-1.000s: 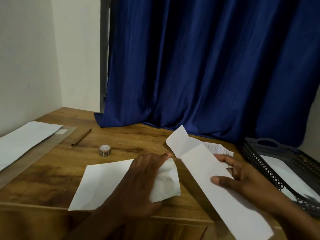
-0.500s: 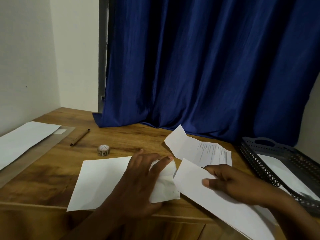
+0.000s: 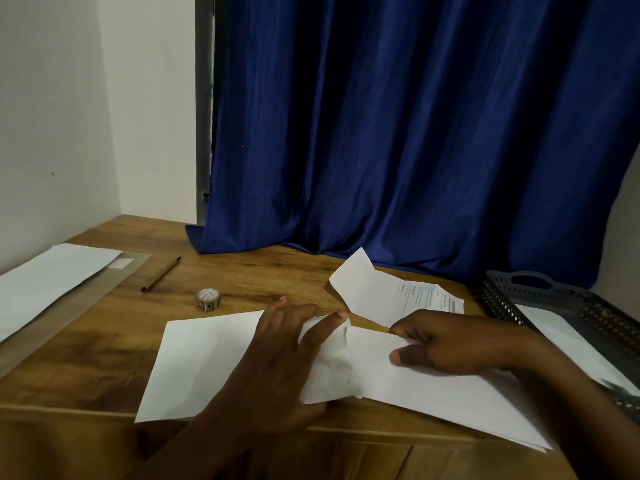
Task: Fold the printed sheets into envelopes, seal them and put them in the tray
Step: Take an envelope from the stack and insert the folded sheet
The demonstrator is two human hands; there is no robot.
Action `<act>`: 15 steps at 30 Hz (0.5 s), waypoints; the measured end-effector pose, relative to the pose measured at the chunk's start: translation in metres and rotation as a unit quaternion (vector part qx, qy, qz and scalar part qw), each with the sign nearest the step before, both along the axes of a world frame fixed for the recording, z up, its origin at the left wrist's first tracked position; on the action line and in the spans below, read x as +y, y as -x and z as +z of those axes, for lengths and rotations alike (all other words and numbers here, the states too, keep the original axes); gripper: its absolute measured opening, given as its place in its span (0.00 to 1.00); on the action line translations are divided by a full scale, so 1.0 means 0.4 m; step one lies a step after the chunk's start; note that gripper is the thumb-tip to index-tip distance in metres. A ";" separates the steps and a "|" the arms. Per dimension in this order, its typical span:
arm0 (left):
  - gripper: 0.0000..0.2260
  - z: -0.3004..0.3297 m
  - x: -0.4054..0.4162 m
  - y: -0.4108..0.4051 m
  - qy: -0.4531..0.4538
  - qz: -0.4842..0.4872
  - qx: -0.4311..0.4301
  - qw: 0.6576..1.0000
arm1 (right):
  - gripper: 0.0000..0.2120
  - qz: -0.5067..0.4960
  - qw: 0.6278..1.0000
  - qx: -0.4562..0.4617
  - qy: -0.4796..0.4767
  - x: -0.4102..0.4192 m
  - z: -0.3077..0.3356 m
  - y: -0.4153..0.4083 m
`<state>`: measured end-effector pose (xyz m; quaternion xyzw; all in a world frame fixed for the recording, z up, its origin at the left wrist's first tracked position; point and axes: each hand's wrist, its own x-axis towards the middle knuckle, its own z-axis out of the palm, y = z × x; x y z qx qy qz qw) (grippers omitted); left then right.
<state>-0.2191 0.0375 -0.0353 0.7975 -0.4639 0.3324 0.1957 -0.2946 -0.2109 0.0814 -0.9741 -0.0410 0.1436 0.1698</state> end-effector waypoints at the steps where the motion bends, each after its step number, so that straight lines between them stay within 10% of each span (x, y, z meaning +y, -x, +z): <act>1: 0.51 -0.001 0.001 -0.001 0.003 0.003 -0.004 1.000 | 0.15 -0.005 1.000 0.003 0.006 0.000 0.001 -0.005; 15: 0.52 -0.016 -0.003 -0.011 -0.009 0.023 0.002 1.000 | 0.19 -0.025 0.999 0.020 -0.022 -0.010 0.011 -0.002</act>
